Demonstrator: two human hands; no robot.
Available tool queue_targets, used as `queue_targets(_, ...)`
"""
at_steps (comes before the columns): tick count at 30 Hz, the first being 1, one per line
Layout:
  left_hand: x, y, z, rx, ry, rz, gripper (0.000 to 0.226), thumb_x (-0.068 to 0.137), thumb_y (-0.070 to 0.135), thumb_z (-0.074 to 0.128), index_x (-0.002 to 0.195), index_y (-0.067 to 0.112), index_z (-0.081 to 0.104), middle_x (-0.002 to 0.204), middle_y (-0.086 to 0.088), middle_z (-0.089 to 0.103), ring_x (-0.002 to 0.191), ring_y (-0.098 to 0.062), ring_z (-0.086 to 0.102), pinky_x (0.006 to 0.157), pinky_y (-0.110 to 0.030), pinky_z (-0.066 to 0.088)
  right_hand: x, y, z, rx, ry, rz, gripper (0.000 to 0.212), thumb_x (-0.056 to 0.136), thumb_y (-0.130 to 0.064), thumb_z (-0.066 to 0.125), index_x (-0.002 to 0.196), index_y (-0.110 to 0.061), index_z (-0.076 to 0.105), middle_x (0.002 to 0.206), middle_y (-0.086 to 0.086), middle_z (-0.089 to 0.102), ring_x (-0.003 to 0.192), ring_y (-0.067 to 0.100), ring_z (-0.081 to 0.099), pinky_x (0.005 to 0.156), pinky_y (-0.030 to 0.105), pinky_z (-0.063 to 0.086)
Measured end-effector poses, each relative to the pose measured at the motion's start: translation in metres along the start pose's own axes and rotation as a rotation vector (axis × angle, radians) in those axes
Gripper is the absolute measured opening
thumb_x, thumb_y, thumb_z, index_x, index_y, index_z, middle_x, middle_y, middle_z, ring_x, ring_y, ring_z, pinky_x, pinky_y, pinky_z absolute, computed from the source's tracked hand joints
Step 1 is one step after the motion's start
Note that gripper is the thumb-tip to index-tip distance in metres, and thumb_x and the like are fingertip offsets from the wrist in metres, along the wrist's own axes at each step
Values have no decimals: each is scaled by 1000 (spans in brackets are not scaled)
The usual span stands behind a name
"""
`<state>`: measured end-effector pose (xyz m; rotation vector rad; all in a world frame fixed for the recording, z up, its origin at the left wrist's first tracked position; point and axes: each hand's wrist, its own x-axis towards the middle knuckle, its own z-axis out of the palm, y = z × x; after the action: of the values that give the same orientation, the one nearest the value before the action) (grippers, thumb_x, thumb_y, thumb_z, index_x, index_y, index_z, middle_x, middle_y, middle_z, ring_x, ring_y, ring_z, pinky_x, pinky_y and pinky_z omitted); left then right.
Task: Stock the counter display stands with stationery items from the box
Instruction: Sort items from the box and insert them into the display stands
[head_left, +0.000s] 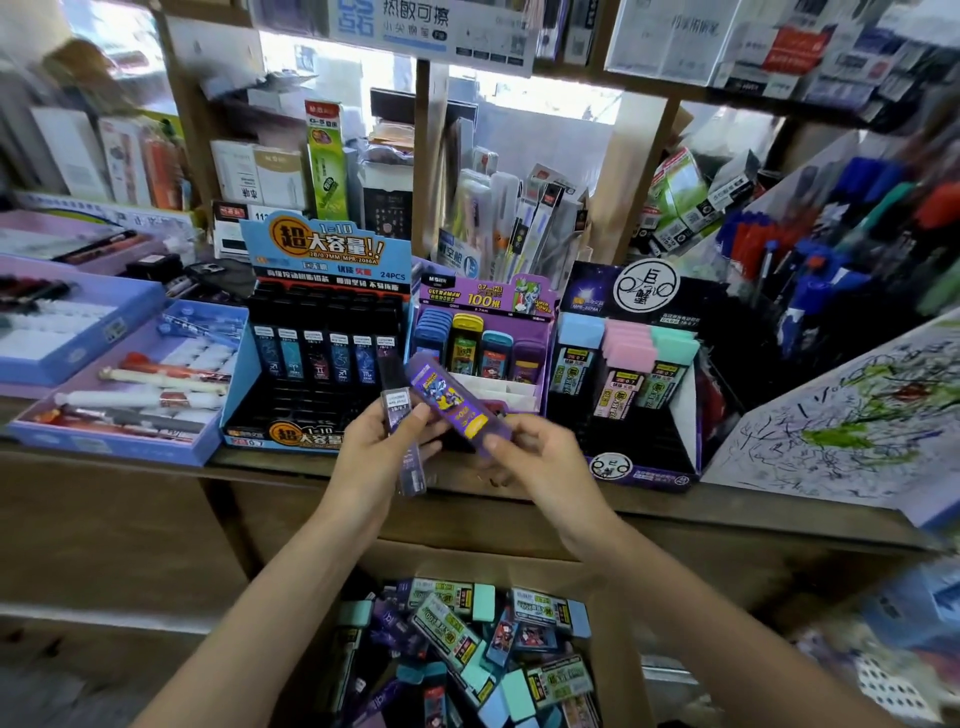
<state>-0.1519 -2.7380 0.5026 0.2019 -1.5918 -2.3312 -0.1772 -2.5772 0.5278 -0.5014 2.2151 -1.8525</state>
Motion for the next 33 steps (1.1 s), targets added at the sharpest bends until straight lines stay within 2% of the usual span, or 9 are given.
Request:
queue_targets(3, 0, 0, -8, 72, -55, -12, 14, 94, 13, 51, 105, 16, 59, 96, -2, 74, 89, -16, 71, 66, -21, 56, 12, -15, -22, -176, 117, -144, 20, 89, -9, 60, 88, -29, 61, 81, -10, 68, 77, 3, 63, 70, 19, 50)
queue_targets(5, 0, 1, -11, 111, -70, -17, 14, 94, 16, 51, 107, 15, 56, 95, 0, 75, 77, -14, 72, 60, -20, 55, 23, -27, -40, -191, 166, -197, 22, 87, -10, 64, 85, -31, 62, 76, -12, 69, 75, 1, 64, 69, 14, 49)
queue_targets(8, -1, 2, -12, 157, -76, -13, 14, 95, 16, 49, 106, 8, 49, 90, -3, 75, 51, -8, 58, 47, -19, 48, 44, -43, -62, -348, 233, -241, 21, 85, -12, 67, 83, -32, 63, 81, -3, 68, 79, 14, 63, 73, 25, 50)
queue_targets(11, -1, 3, -13, 166, -83, -23, 17, 96, 18, 47, 105, 4, 45, 80, -5, 73, 43, -8, 43, 42, -19, 40, 67, -53, -74, -517, 260, -288, 17, 84, -12, 67, 88, -28, 65, 81, -2, 65, 77, 13, 59, 75, 28, 48)
queue_targets(14, -4, 6, -12, 176, -97, -49, 21, 97, 25, 45, 104, 5, 45, 77, -5, 71, 43, -9, 41, 42, -20, 39, 85, -61, -78, -736, 256, -364, 15, 86, -14, 65, 100, -20, 69, 89, -1, 65, 79, 10, 56, 76, 24, 42)
queue_targets(19, -9, 9, -13, 165, -77, -69, 15, 99, 26, 41, 99, 12, 44, 76, -6, 72, 41, -10, 42, 41, -20, 39, 101, -60, -73, -1104, 175, -489, 23, 91, -15, 58, 112, -9, 65, 100, 11, 60, 96, 29, 56, 77, 28, 38)
queue_targets(22, -11, 11, -15, 183, -75, -74, 15, 98, 27, 42, 101, 13, 46, 78, -5, 72, 46, -10, 50, 43, -21, 42, 104, -48, -65, -1177, 171, -499, 27, 91, -18, 58, 117, -8, 60, 108, 11, 61, 101, 32, 57, 82, 37, 45)
queue_targets(27, -13, 8, -16, 220, -26, -25, 14, 95, 24, 49, 93, 13, 56, 79, -1, 72, 62, -9, 61, 52, -21, 50, 110, -31, -60, -1248, 192, -532, 20, 88, -19, 62, 103, -9, 53, 104, 10, 58, 96, 29, 53, 71, 36, 43)
queue_targets(33, -14, 7, -14, 205, -8, -31, 13, 94, 23, 51, 92, 13, 60, 77, 2, 71, 66, -9, 62, 54, -20, 50, 101, -28, -59, -1284, 217, -562, 20, 92, -22, 56, 106, -8, 57, 106, 8, 54, 99, 25, 47, 73, 34, 39)
